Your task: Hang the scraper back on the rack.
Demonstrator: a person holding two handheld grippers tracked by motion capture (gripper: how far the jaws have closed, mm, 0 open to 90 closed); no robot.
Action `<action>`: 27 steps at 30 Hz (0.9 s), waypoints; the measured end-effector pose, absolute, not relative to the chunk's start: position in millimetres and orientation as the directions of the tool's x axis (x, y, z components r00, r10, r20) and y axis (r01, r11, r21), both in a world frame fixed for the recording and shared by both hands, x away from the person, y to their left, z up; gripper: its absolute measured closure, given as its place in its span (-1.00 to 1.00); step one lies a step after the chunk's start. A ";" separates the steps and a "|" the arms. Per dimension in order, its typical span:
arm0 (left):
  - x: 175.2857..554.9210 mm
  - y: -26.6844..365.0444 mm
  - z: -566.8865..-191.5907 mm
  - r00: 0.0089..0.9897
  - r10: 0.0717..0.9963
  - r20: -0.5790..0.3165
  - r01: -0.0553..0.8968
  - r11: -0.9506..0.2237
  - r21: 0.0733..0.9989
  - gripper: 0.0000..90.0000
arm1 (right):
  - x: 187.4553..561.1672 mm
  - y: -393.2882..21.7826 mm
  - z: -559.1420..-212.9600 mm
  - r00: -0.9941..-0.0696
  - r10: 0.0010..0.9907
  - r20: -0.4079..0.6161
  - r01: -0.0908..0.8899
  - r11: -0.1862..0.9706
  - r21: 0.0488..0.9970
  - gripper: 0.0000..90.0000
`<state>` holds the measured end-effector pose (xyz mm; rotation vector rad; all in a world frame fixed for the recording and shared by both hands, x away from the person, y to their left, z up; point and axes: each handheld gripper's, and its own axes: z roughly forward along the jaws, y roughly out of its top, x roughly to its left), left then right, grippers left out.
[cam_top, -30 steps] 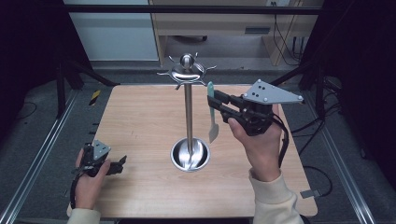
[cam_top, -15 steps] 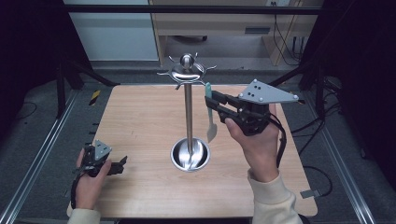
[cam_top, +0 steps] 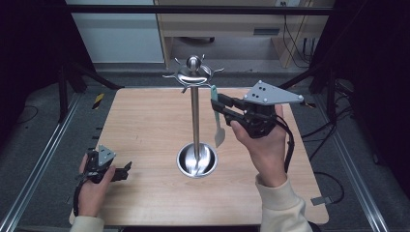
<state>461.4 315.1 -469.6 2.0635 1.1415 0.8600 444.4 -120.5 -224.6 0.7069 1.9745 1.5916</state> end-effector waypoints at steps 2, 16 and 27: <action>461.4 315.0 -469.8 0.414 0.878 0.241 0.473 -0.433 0.767 -0.91 | 446.1 -119.2 -225.1 -0.739 0.671 -0.061 0.082 0.180 0.980 0.65; 460.9 315.7 -468.9 0.414 0.879 0.238 0.472 -0.431 0.770 -0.91 | 451.3 -114.0 -229.9 -0.740 0.671 -0.043 0.076 0.147 0.986 0.65; 460.8 316.0 -468.8 0.411 0.880 0.240 0.472 -0.430 0.769 -0.91 | 451.4 -114.5 -234.1 -0.737 0.674 -0.046 0.055 0.127 0.990 0.64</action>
